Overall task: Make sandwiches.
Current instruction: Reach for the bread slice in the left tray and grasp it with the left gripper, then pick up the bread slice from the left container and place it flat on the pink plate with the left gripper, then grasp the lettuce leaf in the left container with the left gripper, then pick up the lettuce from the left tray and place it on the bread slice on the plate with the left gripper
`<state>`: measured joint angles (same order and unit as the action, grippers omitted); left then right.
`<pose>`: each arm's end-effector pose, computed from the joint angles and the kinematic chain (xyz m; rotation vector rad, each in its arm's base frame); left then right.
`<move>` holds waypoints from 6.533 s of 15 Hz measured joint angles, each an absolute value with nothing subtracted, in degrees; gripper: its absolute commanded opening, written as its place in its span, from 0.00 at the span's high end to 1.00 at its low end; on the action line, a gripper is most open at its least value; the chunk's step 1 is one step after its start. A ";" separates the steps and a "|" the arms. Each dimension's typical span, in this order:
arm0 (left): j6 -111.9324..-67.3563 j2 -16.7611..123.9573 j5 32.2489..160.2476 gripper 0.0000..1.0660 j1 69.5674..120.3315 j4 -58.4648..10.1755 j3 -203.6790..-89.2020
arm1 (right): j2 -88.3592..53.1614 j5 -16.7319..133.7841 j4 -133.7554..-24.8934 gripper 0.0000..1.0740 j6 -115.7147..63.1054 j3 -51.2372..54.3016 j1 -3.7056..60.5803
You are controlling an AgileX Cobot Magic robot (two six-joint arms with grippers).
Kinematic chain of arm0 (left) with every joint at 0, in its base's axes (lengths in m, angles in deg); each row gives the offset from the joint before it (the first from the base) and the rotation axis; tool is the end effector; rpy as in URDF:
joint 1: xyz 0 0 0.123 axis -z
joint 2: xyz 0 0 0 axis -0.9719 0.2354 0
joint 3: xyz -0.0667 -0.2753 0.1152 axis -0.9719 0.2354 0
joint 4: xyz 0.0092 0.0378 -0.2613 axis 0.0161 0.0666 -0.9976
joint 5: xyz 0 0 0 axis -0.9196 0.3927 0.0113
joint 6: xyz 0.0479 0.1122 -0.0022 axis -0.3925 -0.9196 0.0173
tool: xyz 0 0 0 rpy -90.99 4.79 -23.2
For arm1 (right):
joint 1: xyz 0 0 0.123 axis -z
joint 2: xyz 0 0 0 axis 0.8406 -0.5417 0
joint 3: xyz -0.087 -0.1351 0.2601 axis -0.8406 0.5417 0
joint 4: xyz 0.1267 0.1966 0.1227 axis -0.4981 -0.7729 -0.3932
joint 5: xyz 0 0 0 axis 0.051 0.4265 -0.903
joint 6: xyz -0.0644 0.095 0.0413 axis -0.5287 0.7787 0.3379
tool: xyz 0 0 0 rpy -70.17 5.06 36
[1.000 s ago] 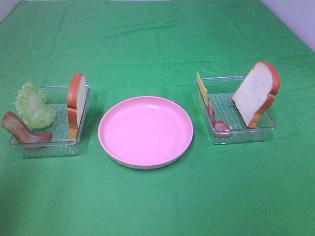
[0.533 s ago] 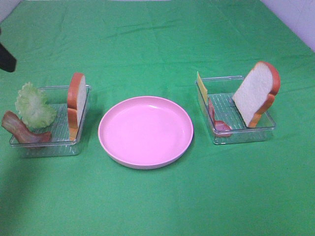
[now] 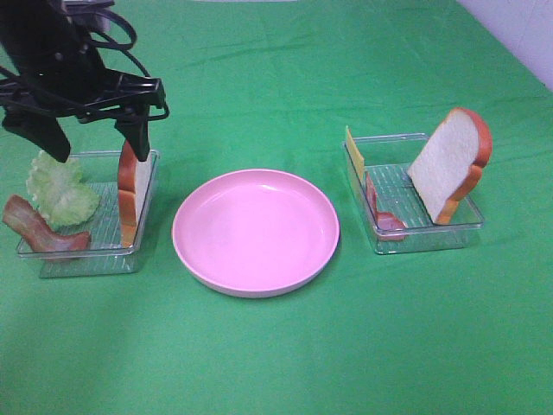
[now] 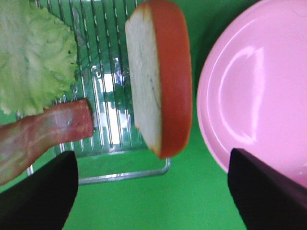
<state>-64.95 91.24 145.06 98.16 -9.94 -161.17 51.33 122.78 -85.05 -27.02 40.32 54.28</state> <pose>0.3799 -0.1526 0.2321 0.0181 2.9143 -0.1387 0.0107 0.0114 0.2707 -0.1508 2.0289 0.0972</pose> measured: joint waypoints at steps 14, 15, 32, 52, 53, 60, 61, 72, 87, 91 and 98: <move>-61.97 104.30 145.58 1.00 98.79 -8.27 -170.05 | 51.33 122.78 -85.05 0.26 -27.02 40.32 54.28; -61.91 103.85 146.78 1.00 98.79 -8.50 -170.33 | 51.33 122.78 -85.05 0.26 -27.02 40.32 54.28; -114.28 95.25 136.87 1.00 87.67 -70.33 -147.36 | 51.33 122.78 -85.05 0.26 -27.02 40.32 54.28; -122.30 96.57 121.40 0.27 95.01 -77.26 -147.99 | 51.33 122.78 -85.05 0.26 -27.02 40.32 54.28; -121.10 94.39 120.54 0.27 95.01 -75.83 -147.99 | 51.33 122.78 -85.05 0.26 -27.02 40.32 54.28; -91.13 79.78 124.72 0.27 92.66 -41.56 -147.99 | 51.33 122.78 -85.05 0.26 -27.02 40.32 54.28; -85.86 78.12 128.16 0.27 91.51 -34.74 -147.99 | 51.33 122.78 -85.05 0.26 -27.02 40.32 54.28; -69.88 87.57 126.44 0.31 81.54 -5.47 -148.04 | 51.33 122.78 -85.05 0.26 -27.02 40.32 54.28; -69.65 96.91 113.38 1.00 81.54 -5.58 -148.04 | 51.33 122.78 -85.05 0.26 -27.02 40.32 54.28; -68.79 96.91 113.38 1.00 81.54 -6.67 -148.04 | 51.33 122.78 -85.05 0.26 -27.02 40.32 54.28; -69.76 88.89 113.27 1.00 82.00 -15.78 -148.04 | 51.33 122.78 -85.05 0.26 -27.02 40.32 54.28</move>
<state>-69.76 88.89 113.27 82.00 -15.78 -148.04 51.33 122.78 -85.05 -27.02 40.32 54.28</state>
